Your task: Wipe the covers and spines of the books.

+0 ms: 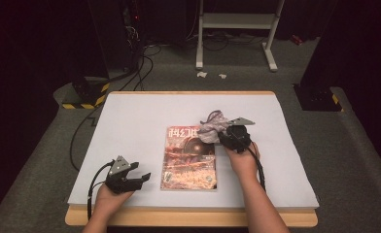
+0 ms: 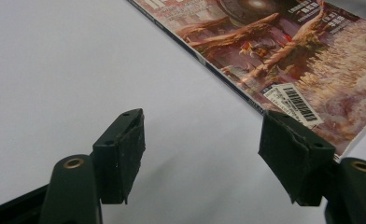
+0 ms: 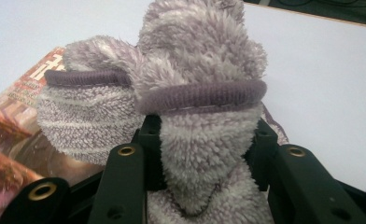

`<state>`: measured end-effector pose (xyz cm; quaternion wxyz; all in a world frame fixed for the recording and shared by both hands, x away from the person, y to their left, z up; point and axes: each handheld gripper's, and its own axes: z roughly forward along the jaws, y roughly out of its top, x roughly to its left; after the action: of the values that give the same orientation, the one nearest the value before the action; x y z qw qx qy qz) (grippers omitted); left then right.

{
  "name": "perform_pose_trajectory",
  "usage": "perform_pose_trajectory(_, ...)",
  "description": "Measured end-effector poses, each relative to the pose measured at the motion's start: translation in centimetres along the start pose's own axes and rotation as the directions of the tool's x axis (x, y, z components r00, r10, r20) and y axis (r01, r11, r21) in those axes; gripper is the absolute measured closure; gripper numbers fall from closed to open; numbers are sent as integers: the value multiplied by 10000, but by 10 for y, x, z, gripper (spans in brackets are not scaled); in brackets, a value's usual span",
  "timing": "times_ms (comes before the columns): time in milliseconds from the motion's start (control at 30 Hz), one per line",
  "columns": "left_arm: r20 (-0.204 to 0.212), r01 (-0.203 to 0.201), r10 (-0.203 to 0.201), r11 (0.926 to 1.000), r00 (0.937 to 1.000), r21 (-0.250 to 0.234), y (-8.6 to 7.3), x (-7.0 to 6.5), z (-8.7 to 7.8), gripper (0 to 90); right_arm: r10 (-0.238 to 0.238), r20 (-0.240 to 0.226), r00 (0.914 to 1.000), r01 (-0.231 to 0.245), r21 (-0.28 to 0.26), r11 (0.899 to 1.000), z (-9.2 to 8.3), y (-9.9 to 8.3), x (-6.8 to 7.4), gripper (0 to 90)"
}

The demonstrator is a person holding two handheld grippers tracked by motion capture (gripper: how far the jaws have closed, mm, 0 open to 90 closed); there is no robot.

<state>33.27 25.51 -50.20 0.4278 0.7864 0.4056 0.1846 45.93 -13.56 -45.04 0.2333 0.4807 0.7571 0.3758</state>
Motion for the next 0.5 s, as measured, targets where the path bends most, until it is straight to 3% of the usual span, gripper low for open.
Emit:
perform_pose_trajectory(400, 34, -43, 43, 10000, 10000, -23, 1, -3, -1, 315, 311, 366, 9988, -293, -492, 9984, -41, -34, -28, 604)
perform_pose_trajectory(500, 47, -85, 85, 9999, 10000, 54, 2, -6, 0, 315, 352, 634, 9974, -318, -536, 9981, -52, -42, -38, 601)
